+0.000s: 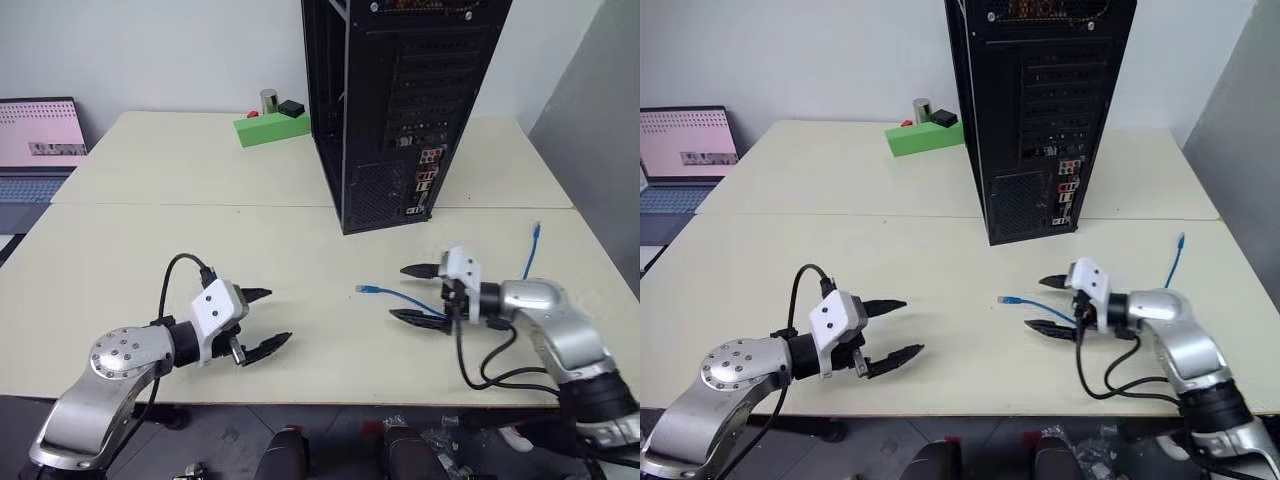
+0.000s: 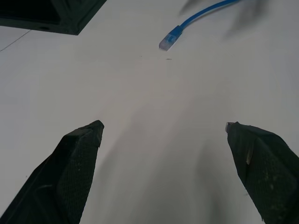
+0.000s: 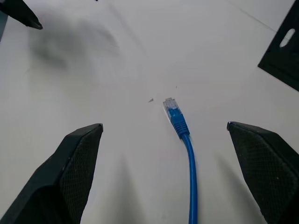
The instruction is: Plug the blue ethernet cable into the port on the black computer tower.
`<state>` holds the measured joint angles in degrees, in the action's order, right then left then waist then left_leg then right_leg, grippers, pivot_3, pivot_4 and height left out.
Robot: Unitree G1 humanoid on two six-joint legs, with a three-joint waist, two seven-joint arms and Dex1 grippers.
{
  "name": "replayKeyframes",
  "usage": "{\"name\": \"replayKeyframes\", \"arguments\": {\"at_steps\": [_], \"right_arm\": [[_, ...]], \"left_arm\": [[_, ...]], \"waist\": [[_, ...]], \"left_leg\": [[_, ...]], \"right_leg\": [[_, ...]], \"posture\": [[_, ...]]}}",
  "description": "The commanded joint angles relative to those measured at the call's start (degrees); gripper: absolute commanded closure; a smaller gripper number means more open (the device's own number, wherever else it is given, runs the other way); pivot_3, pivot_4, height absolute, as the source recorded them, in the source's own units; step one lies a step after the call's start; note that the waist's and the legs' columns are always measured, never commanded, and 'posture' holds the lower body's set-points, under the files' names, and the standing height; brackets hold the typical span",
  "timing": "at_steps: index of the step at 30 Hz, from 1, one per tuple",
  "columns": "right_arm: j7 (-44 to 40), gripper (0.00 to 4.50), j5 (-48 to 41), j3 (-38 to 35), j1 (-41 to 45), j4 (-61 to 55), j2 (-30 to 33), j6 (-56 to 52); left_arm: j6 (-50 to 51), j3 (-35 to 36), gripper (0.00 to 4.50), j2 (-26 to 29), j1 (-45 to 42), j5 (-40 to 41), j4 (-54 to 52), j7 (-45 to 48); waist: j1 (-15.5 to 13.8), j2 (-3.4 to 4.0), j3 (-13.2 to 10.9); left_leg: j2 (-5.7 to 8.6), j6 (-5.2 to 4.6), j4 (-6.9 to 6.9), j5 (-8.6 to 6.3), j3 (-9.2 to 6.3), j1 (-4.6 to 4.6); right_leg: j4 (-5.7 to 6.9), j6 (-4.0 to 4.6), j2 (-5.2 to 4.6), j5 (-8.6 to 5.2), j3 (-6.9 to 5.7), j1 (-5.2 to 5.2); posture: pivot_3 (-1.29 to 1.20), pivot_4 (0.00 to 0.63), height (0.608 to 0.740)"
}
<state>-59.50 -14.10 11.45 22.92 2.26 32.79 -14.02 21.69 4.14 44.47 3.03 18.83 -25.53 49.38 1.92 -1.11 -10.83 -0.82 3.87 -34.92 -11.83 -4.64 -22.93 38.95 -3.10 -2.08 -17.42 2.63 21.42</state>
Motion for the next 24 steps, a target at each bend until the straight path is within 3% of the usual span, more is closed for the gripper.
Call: {"name": "replayKeyframes", "arguments": {"at_steps": [1,8,9,11,24], "right_arm": [[0.7,0.0,3.1,1.2,3.6,6.4,-2.5,4.8],[-0.3,0.0,5.1,1.4,7.3,15.6,-5.1,9.4],[-0.5,0.28,5.3,1.5,7.6,16.4,-5.2,9.7],[-1.0,0.4,5.9,1.8,7.9,17.5,-5.3,10.6],[-1.8,3.57,7.7,2.0,8.5,19.1,-6.8,12.5]], "left_arm": [[-1.6,-0.3,0.02,-0.2,-0.1,-0.3,-0.9,0.3],[-2.0,-0.5,0.02,-0.2,0.6,-0.5,-1.4,0.2],[-2.0,-0.5,0.0,-0.3,0.5,-0.6,-1.3,0.2],[-2.1,-0.6,0.0,-0.4,0.4,-0.5,-1.3,0.2],[-2.1,-4.0,0.0,-1.5,-4.4,-1.4,2.1,1.1]], "waist": [[0.0,0.0,0.0],[0.0,0.0,0.0],[0.0,0.0,0.0],[0.0,0.0,0.0],[0.0,0.01,0.0]], "left_leg": [[0.0,0.0,0.0,0.0,0.0,0.0],[-0.01,0.0,0.0,0.0,-0.01,0.01],[-0.01,0.0,0.01,0.0,-0.01,0.0],[-0.01,0.0,0.0,0.0,-0.01,0.0],[-0.01,0.0,0.0,0.0,-0.02,0.01]], "right_leg": [[0.0,0.0,0.0,0.0,0.0,0.0],[0.02,0.01,0.0,0.0,-0.01,0.0],[0.02,0.01,0.0,0.0,-0.02,0.0],[0.02,0.01,0.0,0.0,-0.01,0.01],[0.04,0.01,0.01,0.01,-0.03,0.0]], "posture": [[0.0,0.15,0.74],[0.0,0.15,0.74],[0.0,0.15,0.74],[0.0,0.15,0.74],[0.0,0.15,0.74]]}}
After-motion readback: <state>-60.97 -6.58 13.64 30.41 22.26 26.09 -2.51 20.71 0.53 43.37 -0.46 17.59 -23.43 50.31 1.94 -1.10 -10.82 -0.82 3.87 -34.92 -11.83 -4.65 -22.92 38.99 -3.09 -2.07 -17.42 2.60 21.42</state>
